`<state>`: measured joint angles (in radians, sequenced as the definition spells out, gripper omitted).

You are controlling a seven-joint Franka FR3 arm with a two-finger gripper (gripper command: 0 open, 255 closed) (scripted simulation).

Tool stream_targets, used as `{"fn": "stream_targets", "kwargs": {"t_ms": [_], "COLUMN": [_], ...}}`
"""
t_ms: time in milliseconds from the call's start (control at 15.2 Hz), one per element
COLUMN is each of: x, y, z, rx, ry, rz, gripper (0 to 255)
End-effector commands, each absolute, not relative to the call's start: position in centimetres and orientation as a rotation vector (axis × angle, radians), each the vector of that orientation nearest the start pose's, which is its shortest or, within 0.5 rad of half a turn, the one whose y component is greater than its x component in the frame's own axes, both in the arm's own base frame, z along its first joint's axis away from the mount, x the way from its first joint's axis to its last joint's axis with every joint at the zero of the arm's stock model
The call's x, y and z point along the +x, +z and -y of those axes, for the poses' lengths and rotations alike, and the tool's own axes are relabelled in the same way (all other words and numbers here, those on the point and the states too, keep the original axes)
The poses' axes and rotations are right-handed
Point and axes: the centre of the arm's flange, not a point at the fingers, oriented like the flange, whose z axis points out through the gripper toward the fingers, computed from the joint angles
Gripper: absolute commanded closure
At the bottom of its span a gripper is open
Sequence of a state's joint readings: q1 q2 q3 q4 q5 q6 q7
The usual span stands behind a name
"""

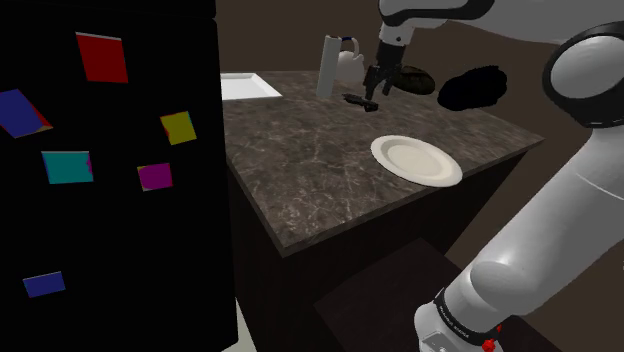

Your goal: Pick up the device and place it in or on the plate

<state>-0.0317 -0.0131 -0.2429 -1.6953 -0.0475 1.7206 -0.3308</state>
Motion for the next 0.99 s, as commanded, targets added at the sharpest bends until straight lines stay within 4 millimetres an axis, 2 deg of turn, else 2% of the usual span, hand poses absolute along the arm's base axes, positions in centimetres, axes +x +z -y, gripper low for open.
{"fn": "stream_targets", "kwargs": {"t_ms": [0,396,924], "x": [56.1,62.6,62.7], "y": [58.4,58.3,54.3], "z": [17.2,21.3,21.5], "rx": [-3.192,-3.186,-3.186], "ry": [-0.035,-0.030,-0.030], "rz": [0.104,0.111,0.111], "gripper": [0,0,0]}}
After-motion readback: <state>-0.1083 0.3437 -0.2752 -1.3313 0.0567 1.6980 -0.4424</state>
